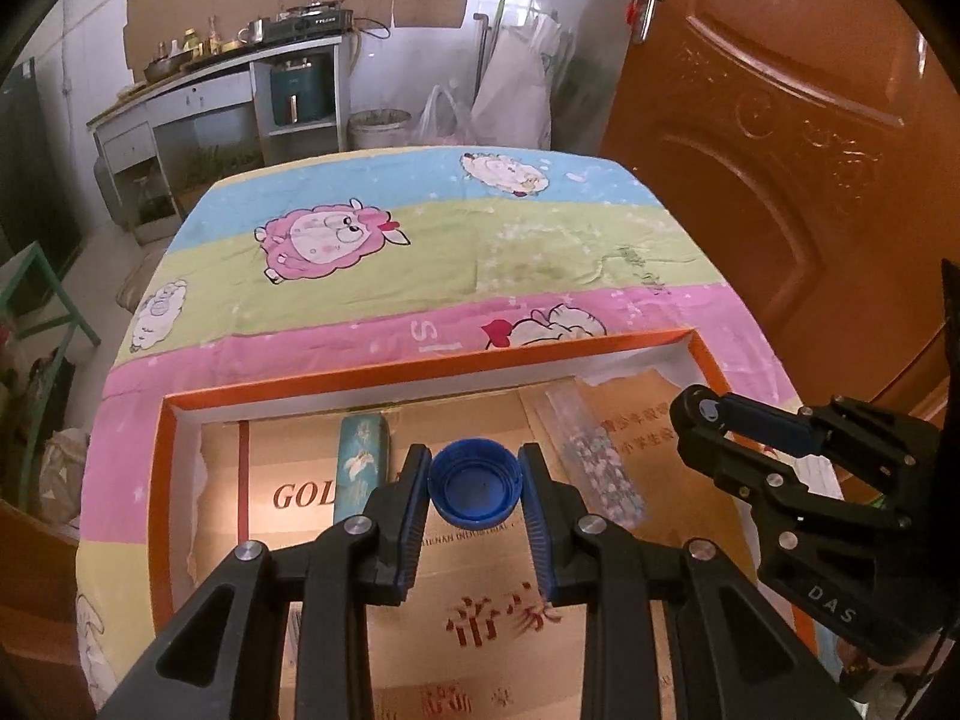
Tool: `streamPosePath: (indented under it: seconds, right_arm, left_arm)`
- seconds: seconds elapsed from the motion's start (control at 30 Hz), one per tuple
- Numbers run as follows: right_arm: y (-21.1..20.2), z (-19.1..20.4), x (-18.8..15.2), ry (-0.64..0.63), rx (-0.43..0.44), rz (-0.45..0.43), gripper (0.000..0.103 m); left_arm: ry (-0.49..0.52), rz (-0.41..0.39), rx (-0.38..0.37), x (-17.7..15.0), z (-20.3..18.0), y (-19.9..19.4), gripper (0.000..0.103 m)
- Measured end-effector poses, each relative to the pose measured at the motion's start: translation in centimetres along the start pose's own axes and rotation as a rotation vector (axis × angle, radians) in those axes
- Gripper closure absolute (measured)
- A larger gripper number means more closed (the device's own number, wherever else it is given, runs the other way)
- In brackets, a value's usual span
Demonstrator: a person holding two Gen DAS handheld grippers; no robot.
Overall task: Organize rigid objects
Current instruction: 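Carry the blue cap with the left tool while the right tool carries the black cap into the box, then open the left tool to drop the blue cap while the right tool releases the black cap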
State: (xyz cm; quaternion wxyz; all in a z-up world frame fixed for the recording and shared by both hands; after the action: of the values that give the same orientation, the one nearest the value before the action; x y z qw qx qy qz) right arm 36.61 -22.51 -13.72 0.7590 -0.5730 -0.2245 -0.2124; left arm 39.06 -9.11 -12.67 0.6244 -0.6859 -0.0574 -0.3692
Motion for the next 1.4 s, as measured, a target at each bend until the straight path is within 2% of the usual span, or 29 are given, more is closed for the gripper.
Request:
streamPosePath:
  seconds: [0.47, 0.87, 1.07, 1.27, 1.4]
  right_arm:
    - [2.7, -0.7, 0.8, 0.036, 0.003, 0.06, 0.073]
    - [3.9, -0.6, 0.7, 0.028, -0.009, 0.095, 0.073]
    - [4.4, -0.3, 0.5, 0.006, -0.022, 0.122, 0.073]
    - [4.6, -0.1, 0.5, -0.005, -0.031, 0.126, 0.073]
    - [4.3, 0.0, 0.6, -0.009, -0.027, 0.114, 0.062]
  left_arm:
    - [-0.009, 0.063, -0.015, 0.1, 0.4, 3.3, 0.073]
    - [-0.015, 0.073, -0.024, 0.0, 0.4, 4.0, 0.073]
    - [0.026, 0.09, -0.007, 0.1, 0.0, 4.3, 0.073]
    - [0.006, 0.078, -0.038, 0.1, 0.1, 4.3, 0.068]
    - [0.009, 0.071, -0.041, 0.0, 0.0, 3.9, 0.068]
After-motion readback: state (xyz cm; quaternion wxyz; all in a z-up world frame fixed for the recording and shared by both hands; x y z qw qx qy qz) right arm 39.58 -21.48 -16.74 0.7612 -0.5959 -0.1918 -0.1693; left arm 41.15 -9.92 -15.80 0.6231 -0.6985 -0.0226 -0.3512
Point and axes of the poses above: each gripper's, at about its wrist camera, not at the fingertips, and y roughly the way its jaws point, z to its left, x to its top, the point moved 5 cm from there along y, roughly the way its jaws point, and after that the axes turned 15 degrees about y, right-handed, at the moved point
